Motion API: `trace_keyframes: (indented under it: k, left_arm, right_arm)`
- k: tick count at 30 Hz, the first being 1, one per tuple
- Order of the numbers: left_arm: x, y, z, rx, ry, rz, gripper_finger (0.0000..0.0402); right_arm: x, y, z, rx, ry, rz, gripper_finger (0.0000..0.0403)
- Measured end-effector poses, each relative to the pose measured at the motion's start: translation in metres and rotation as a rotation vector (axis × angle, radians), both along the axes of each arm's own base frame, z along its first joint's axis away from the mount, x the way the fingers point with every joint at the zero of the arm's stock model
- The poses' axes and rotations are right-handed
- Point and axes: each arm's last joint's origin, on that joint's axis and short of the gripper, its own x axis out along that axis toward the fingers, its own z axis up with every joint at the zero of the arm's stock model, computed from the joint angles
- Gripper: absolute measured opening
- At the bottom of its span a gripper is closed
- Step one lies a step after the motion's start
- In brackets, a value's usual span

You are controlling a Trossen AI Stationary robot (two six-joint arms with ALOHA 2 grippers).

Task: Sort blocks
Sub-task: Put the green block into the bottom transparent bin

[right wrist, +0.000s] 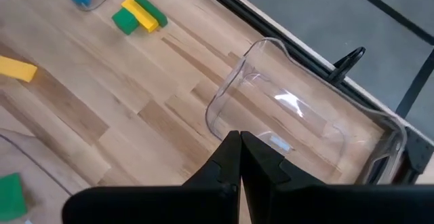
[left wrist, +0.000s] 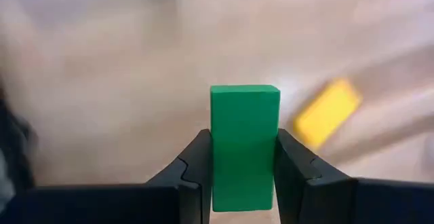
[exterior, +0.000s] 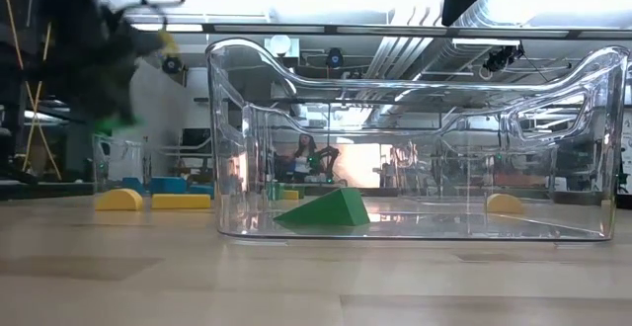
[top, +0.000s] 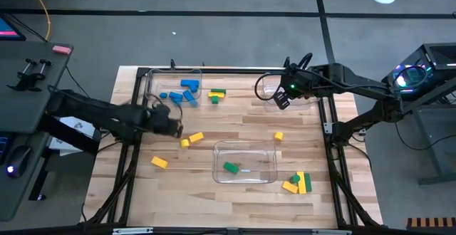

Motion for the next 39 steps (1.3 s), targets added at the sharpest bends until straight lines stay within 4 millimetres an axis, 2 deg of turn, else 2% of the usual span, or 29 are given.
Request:
trace_keyframes:
  k: [2,4,8,10,12,15,19,22,26,29,32,34,36,39]
  left_arm:
    - [0.002,0.008,0.022,0.08,-0.105,-0.024,0.0075]
    - [0.012,0.013,0.045,0.154,-0.27,-0.099,0.0075]
    - [0.049,0.013,0.077,0.221,-0.651,-0.34,0.0075]
    - [0.071,0.006,0.082,0.223,-0.782,-0.461,0.0075]
    - [0.092,-0.003,0.075,0.209,-0.833,-0.583,0.0075]
    - [0.119,-0.019,0.047,0.144,-0.786,-0.735,0.0075]
    - [0.145,-0.036,0.014,0.037,-0.772,-0.869,0.0077]
    - [0.158,-0.042,0.001,-0.018,-0.816,-0.935,0.0114]
    - [0.17,-0.047,0.003,-0.003,-0.761,-1.019,0.0183]
    - [0.177,-0.046,0.02,0.066,-0.707,-1.103,0.0222]
    - [0.18,-0.034,0.042,0.136,-0.586,-1.18,0.0244]
    - [0.178,-0.015,0.061,0.221,-0.441,-1.174,0.0248]
    - [0.173,0.013,0.075,0.337,-0.289,-1.103,0.025]
    - [0.167,0.068,0.079,0.409,-0.177,-0.957,0.0251]
  right_arm:
    - [0.001,0.002,0.0,0.008,-0.015,-0.005,0.0]
    - [0.002,0.005,0.0,0.011,-0.022,0.004,0.0]
    - [0.003,0.012,0.0,0.027,-0.044,-0.001,0.0]
    - [0.004,0.016,0.0,0.036,-0.055,-0.007,0.0]
    - [0.004,0.019,0.0,0.044,-0.062,-0.009,0.0]
    - [0.004,0.023,0.0,0.052,-0.069,-0.012,0.0]
    - [0.004,0.024,0.0,0.058,-0.074,-0.017,0.0]
    - [0.004,0.024,0.0,0.058,-0.074,-0.017,0.0]
    - [0.004,0.024,0.0,0.055,-0.071,-0.014,0.0]
    - [0.004,0.024,0.0,0.053,-0.07,-0.014,0.0]
    - [0.004,0.024,0.0,0.054,-0.073,-0.017,0.0]
    - [0.004,0.024,0.0,0.059,-0.081,-0.032,0.0]
    - [0.004,0.024,0.001,0.059,-0.093,-0.058,0.0]
    - [0.004,0.023,0.001,0.047,-0.118,-0.11,0.0]
